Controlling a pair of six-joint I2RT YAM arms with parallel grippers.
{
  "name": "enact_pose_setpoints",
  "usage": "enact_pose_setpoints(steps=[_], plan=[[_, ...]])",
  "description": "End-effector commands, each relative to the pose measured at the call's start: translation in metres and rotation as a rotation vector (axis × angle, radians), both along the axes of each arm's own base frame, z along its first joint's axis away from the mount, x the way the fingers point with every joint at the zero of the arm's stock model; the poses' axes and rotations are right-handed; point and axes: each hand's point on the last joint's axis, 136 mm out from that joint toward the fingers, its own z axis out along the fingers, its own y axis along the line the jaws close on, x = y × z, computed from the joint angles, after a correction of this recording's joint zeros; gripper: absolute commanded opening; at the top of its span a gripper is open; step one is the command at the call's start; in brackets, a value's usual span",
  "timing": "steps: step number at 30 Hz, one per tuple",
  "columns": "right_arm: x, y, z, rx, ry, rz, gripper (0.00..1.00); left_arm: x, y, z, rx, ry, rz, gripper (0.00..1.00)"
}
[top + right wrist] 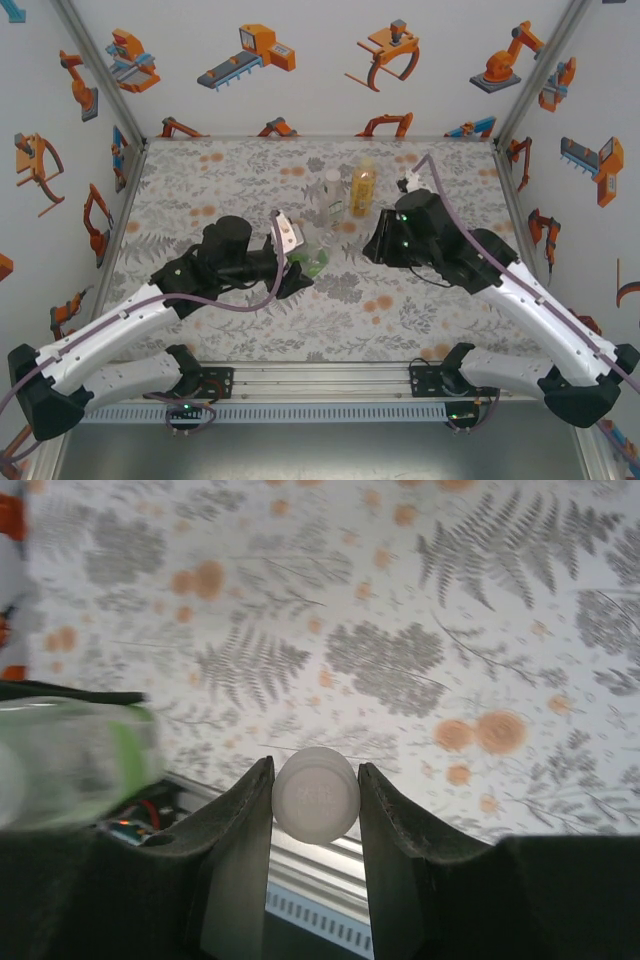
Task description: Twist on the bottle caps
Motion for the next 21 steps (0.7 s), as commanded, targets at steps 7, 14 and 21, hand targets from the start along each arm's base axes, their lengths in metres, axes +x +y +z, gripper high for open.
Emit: enact_pose_setpoints(steps=[7,14,21], plan=[[0.007,-0.018,-0.122,-0.226,0.084,-0.035,0.0,0.018,0.009,0.015,-0.062,0.037,0.128,0.0],[0.01,-0.021,-0.183,-0.256,0.086,-0.051,0.0,0.017,0.013,0.018,-0.068,0.038,0.14,0.0],[0.012,-0.033,-0.21,-0.32,0.092,-0.082,0.01,0.017,0.013,0.018,-0.071,0.04,0.14,0.0]])
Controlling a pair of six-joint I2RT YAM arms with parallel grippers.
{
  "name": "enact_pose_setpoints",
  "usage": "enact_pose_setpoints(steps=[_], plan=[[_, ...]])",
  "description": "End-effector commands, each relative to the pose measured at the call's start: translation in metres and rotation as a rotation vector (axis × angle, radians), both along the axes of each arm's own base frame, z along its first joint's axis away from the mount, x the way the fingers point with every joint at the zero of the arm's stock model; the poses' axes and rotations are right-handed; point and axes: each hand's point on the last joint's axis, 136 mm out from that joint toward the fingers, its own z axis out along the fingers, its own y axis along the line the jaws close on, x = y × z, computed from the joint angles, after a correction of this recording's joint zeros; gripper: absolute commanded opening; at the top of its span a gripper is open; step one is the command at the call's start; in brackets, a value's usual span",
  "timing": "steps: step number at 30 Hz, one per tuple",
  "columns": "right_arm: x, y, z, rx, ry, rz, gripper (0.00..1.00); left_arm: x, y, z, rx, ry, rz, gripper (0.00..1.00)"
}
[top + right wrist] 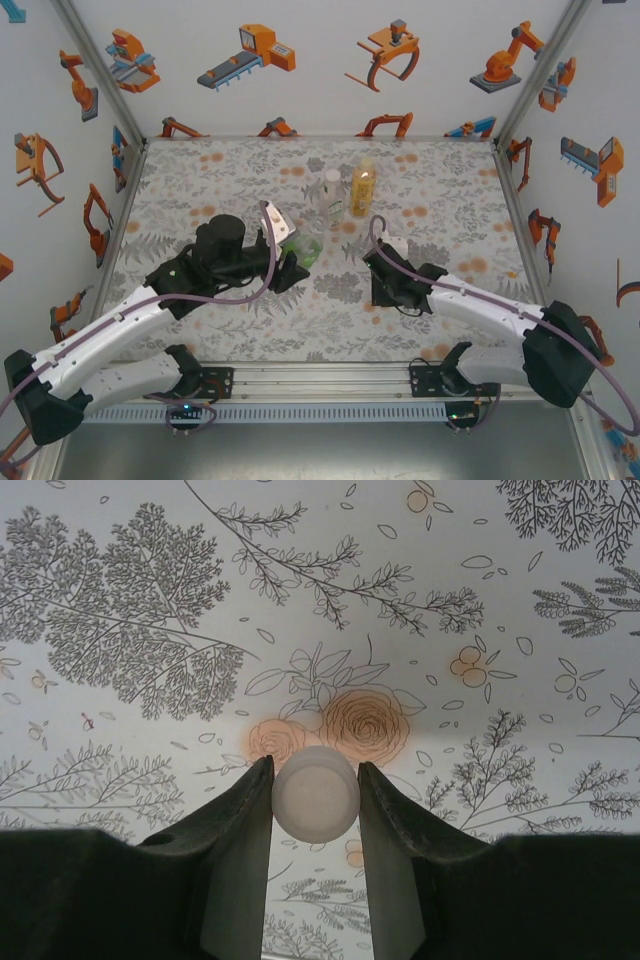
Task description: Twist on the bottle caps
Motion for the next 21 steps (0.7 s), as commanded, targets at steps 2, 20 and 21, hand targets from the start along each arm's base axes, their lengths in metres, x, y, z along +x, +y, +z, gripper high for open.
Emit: enact_pose_setpoints(steps=[2,20,21], plan=[[0.014,-0.005,0.0,0.001,-0.076,-0.045,0.02,0.0,0.002,0.012,-0.035,-0.007,0.01,0.0],[0.003,-0.018,-0.034,-0.035,0.091,-0.101,0.25,0.0,0.003,0.01,-0.036,-0.006,0.01,0.0],[0.002,-0.017,-0.034,-0.037,0.102,-0.1,0.28,0.0,0.003,0.01,-0.037,-0.008,0.011,0.0]])
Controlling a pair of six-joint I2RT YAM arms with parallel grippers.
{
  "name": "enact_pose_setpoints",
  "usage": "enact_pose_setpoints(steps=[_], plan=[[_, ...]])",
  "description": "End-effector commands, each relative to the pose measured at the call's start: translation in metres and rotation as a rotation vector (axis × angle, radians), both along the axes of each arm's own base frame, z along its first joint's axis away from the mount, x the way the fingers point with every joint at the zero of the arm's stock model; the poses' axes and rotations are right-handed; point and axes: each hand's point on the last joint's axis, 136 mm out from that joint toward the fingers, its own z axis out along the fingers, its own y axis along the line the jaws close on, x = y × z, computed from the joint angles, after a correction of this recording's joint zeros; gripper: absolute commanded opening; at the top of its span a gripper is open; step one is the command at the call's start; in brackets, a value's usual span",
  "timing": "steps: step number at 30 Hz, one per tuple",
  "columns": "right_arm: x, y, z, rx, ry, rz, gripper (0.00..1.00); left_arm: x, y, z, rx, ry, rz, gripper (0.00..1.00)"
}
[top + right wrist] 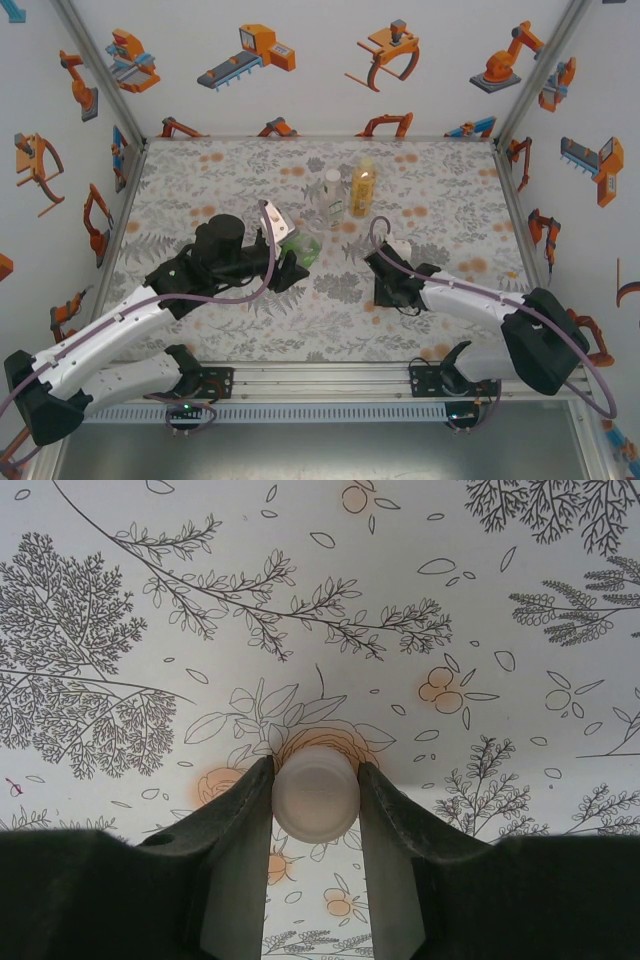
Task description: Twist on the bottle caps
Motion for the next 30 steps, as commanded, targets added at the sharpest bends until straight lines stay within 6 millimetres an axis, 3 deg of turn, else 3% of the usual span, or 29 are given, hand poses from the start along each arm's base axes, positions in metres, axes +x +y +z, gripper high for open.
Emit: enact_pose_setpoints(steps=[1,7,12,21,30], plan=[[-0.005,-0.002,-0.002,-0.011,0.059,-0.013,0.31,-0.001,0.003,0.009,-0.033,-0.009,0.009,0.0],[-0.01,0.002,0.002,0.033,0.141,-0.008,0.44,0.0,0.003,0.009,-0.033,-0.012,0.008,0.0],[-0.01,0.002,0.009,0.064,0.199,-0.005,0.49,0.0,0.002,0.01,-0.032,-0.014,0.007,0.0],[-0.002,0.007,0.016,0.028,0.253,0.022,0.5,0.0,0.0,0.01,-0.029,-0.013,-0.006,0.0],[-0.007,0.003,0.001,-0.004,0.301,-0.001,0.48,-0.001,0.002,0.009,-0.024,-0.013,-0.004,0.0]])
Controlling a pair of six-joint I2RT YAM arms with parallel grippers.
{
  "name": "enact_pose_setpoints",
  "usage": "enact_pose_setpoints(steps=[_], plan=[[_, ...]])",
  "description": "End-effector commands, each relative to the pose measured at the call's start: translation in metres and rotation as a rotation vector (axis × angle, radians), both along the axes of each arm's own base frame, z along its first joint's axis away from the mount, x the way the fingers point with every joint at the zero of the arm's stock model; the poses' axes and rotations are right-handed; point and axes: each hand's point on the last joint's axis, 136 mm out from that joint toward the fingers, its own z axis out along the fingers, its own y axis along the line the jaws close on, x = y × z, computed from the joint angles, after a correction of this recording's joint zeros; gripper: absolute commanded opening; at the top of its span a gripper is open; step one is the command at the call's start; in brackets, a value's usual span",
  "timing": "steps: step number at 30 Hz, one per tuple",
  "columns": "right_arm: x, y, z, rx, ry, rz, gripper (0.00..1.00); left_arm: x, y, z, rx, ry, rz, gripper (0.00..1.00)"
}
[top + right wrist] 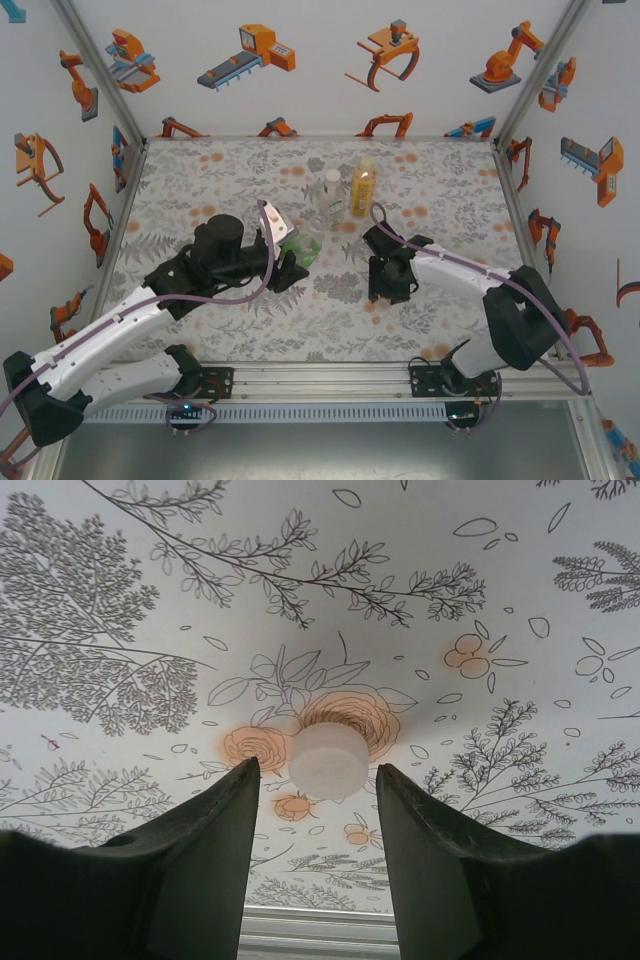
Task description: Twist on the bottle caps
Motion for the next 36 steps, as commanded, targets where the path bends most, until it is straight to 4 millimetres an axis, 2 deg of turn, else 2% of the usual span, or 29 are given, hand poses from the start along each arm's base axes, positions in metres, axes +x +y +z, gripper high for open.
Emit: enact_pose_setpoints(steps=[1,27,36], plan=[[-0.004,-0.004,-0.001,-0.017,0.027,-0.003,0.48,-0.001,0.001,0.007,-0.02,-0.01,-0.006,0.0],[-0.013,-0.013,-0.025,-0.042,0.044,-0.009,0.39,-0.003,-0.011,0.013,-0.056,0.009,-0.056,0.0],[-0.006,-0.013,-0.021,-0.052,0.007,0.015,0.42,-0.003,-0.012,0.016,-0.062,0.013,-0.058,0.0]])
